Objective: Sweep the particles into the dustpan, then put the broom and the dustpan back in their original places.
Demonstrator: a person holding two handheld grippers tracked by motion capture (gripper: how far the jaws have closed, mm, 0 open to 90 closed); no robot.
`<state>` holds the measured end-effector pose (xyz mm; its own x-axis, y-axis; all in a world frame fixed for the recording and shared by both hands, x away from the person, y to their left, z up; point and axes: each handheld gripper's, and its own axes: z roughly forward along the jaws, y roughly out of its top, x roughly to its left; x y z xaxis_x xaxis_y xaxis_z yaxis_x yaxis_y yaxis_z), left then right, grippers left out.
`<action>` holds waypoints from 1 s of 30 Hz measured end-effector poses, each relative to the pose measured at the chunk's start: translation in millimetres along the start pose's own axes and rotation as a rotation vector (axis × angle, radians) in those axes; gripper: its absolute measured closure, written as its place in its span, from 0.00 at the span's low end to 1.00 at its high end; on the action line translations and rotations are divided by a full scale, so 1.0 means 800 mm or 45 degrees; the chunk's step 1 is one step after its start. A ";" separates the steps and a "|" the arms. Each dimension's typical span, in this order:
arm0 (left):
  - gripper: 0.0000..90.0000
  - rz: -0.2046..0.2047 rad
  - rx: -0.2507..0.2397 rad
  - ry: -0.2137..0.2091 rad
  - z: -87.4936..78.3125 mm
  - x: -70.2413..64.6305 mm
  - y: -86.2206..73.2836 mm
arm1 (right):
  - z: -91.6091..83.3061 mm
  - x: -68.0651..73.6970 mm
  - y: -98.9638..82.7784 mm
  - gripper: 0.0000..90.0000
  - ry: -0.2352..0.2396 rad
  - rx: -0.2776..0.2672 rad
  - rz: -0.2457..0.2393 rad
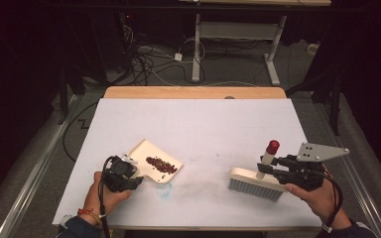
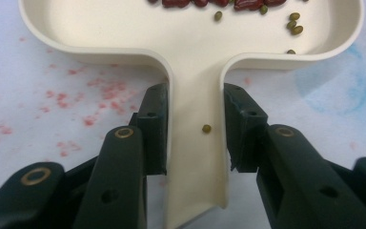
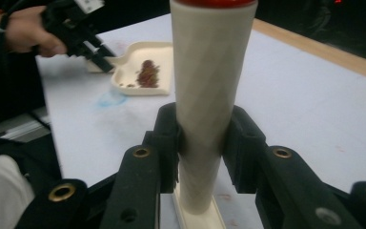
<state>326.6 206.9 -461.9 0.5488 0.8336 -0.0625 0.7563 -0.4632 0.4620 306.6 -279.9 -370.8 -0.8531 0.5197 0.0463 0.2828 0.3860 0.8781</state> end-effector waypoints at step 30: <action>0.57 -0.137 -0.063 -0.054 0.019 0.003 0.022 | 0.101 -0.119 0.036 0.63 -0.292 0.267 0.143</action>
<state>346.5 196.4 -467.5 0.4807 0.8638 -0.1506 0.7936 -0.3556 0.4938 431.6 -256.9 -388.0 -0.6970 0.7170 0.0081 0.4743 0.4524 0.7552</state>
